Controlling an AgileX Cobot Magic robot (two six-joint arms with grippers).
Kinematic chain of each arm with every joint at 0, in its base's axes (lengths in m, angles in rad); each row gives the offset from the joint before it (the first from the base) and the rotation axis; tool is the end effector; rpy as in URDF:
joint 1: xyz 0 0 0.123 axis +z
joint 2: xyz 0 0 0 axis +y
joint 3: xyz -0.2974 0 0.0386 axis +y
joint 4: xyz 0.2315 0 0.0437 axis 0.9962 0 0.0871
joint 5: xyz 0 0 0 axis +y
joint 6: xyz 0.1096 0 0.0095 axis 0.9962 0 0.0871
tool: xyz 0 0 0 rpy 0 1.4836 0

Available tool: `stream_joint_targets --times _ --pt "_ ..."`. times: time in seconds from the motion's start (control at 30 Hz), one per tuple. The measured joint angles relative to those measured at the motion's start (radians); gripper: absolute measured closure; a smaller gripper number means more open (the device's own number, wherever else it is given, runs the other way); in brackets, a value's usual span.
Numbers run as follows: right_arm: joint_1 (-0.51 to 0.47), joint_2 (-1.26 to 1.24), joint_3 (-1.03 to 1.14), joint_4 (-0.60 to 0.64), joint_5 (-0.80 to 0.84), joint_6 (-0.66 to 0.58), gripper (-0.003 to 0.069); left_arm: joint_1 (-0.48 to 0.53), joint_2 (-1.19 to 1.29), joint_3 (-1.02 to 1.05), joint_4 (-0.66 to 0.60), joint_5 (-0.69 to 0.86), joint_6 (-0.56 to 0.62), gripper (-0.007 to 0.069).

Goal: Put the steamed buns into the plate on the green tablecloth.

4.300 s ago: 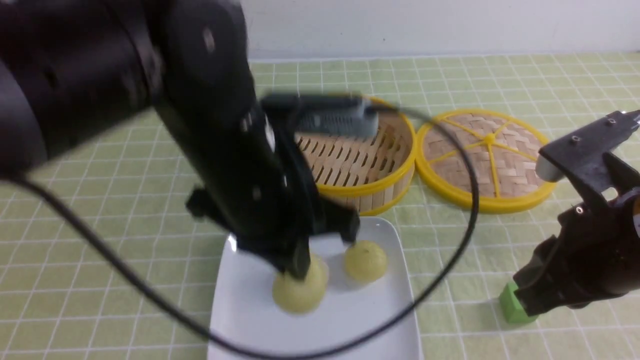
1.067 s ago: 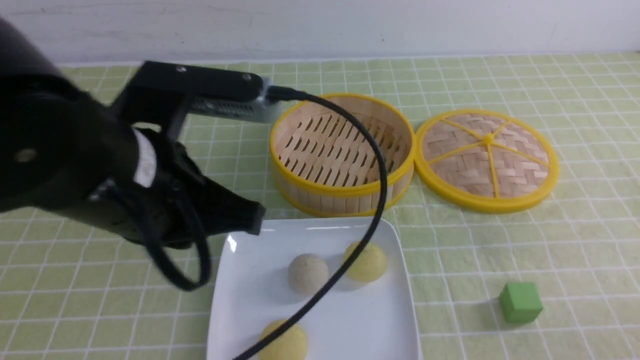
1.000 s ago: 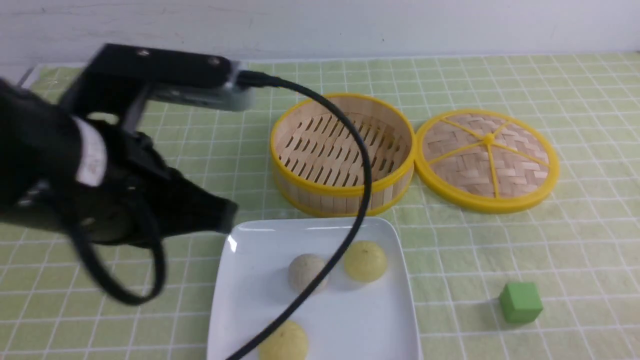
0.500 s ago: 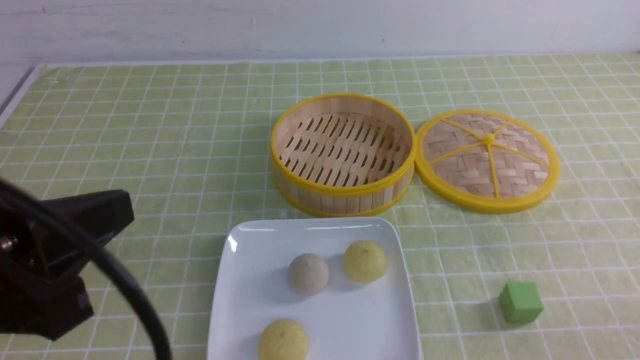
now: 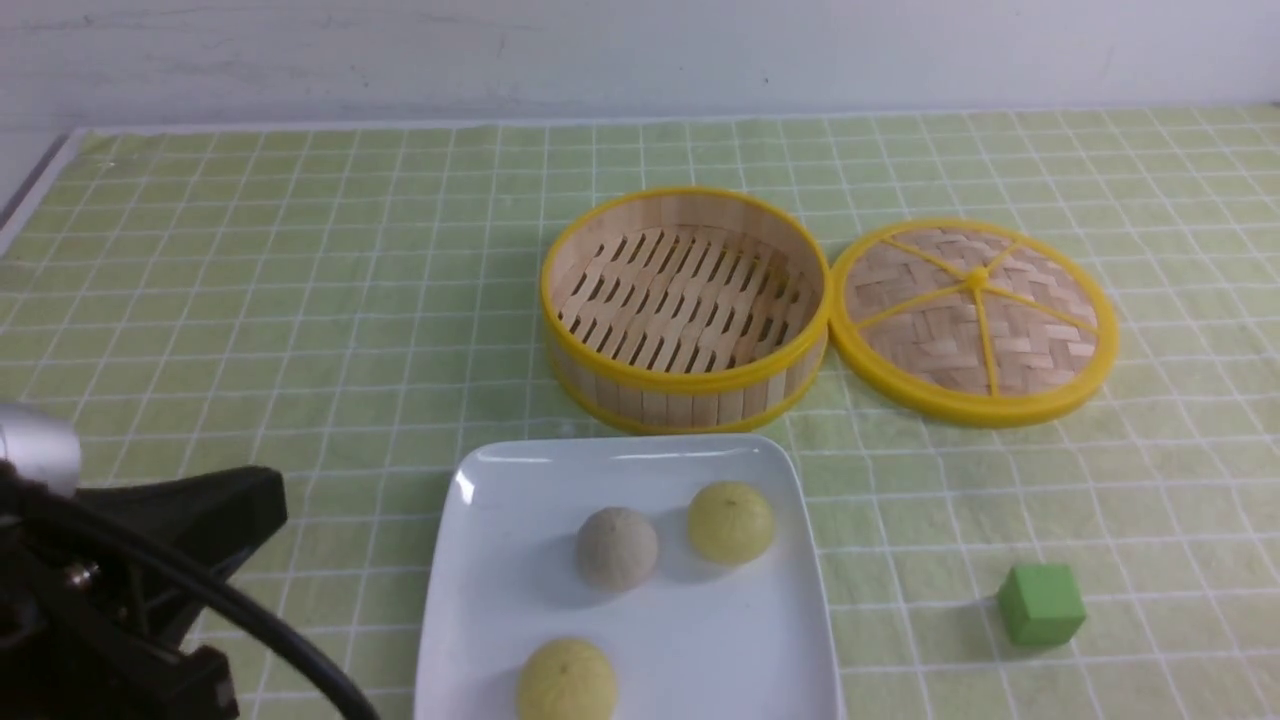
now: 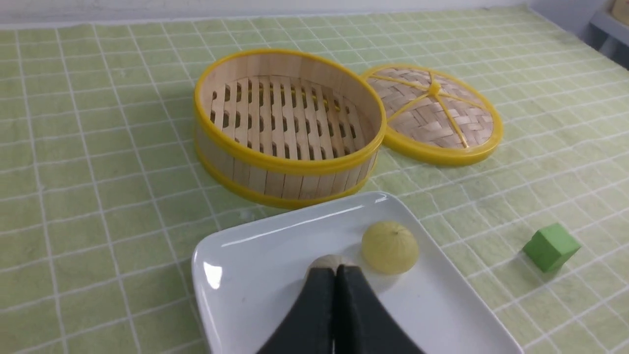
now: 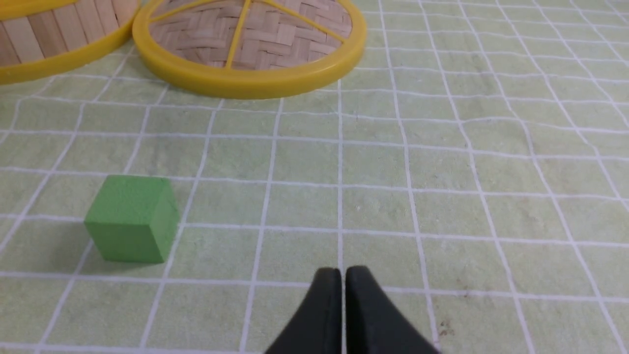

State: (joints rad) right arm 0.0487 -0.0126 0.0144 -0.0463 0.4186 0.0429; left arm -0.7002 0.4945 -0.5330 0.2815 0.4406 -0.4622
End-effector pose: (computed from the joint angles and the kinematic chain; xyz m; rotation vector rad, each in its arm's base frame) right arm 0.0377 -0.0002 0.1651 -0.0330 1.9033 0.0155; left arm 0.0776 -0.0484 0.3184 0.3833 1.8613 -0.5119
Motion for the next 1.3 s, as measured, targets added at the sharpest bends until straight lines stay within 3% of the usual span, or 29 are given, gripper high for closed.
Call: stream_joint_targets --times 0.13,0.27,0.5,0.7,1.3 --pt "0.0 0.0 0.0 0.0 0.0 0.0 0.0622 0.114 -0.066 0.085 -0.09 -0.069 0.118 0.0608" --pt "0.0 0.0 0.0 0.0 0.0 0.0 0.0622 0.338 -0.209 0.292 -0.217 -0.212 0.302 0.0606" --pt "0.0 0.0 0.0 0.0 0.0 0.0 0.0622 0.586 -0.463 0.554 -0.229 -0.219 0.352 0.0606" --pt "0.0 0.0 0.0 0.0 0.0 0.0 0.0622 0.624 -0.505 0.561 -0.233 -0.096 0.353 0.0603" --pt "0.0 0.0 0.0 0.0 0.0 0.0 0.0622 0.664 -0.506 0.56 -0.223 -0.077 0.363 0.058"
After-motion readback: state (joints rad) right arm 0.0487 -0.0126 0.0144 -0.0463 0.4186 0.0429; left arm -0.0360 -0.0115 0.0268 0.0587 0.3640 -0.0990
